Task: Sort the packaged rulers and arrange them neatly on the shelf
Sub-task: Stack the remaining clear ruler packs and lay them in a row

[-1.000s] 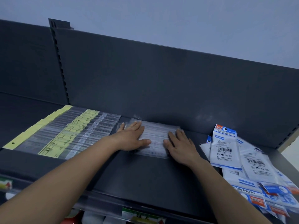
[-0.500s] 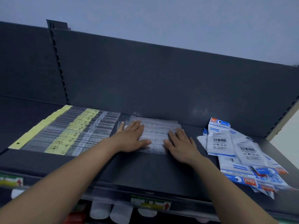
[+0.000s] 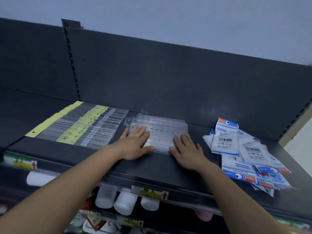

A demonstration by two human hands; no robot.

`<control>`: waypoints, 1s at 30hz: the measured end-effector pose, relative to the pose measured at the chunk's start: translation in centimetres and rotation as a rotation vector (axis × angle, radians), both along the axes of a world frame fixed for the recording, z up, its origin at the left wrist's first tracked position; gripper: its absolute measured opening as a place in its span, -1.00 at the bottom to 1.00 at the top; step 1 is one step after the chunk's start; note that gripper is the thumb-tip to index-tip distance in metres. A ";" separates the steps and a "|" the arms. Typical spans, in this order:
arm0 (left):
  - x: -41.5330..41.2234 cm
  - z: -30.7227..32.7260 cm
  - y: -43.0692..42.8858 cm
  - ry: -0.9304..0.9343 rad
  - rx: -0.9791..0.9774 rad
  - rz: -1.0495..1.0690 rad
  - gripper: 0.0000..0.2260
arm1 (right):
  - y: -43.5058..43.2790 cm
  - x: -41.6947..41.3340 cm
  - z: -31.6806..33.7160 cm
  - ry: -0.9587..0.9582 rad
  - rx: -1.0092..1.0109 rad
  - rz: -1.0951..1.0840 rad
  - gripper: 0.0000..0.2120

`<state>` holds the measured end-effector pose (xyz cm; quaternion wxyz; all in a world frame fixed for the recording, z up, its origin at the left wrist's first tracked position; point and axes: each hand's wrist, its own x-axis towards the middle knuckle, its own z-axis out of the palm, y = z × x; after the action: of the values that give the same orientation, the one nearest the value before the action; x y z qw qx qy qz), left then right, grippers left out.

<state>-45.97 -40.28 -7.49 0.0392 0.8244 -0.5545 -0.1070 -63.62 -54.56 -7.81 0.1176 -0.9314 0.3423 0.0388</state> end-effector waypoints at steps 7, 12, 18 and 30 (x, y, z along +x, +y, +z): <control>-1.4 0.1 1.1 0.016 0.046 0.013 -0.27 | 0.9 -1.4 0.1 0.037 0.030 0.040 -0.38; -1.7 0.3 1.6 0.009 0.075 0.013 -0.28 | 1.6 -1.8 0.2 0.063 0.041 0.056 -0.36; -2.1 0.8 1.5 0.013 0.043 -0.007 -0.32 | 1.6 -1.9 0.2 0.093 0.052 0.067 -0.40; -3.6 0.6 3.1 0.047 0.063 0.008 -0.30 | 2.6 -3.7 0.2 0.087 0.065 0.070 -0.40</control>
<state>-49.57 -37.18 -6.94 0.0266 0.8246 -0.5465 -0.1439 -67.29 -51.92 -7.60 0.1314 -0.9359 0.3129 0.0944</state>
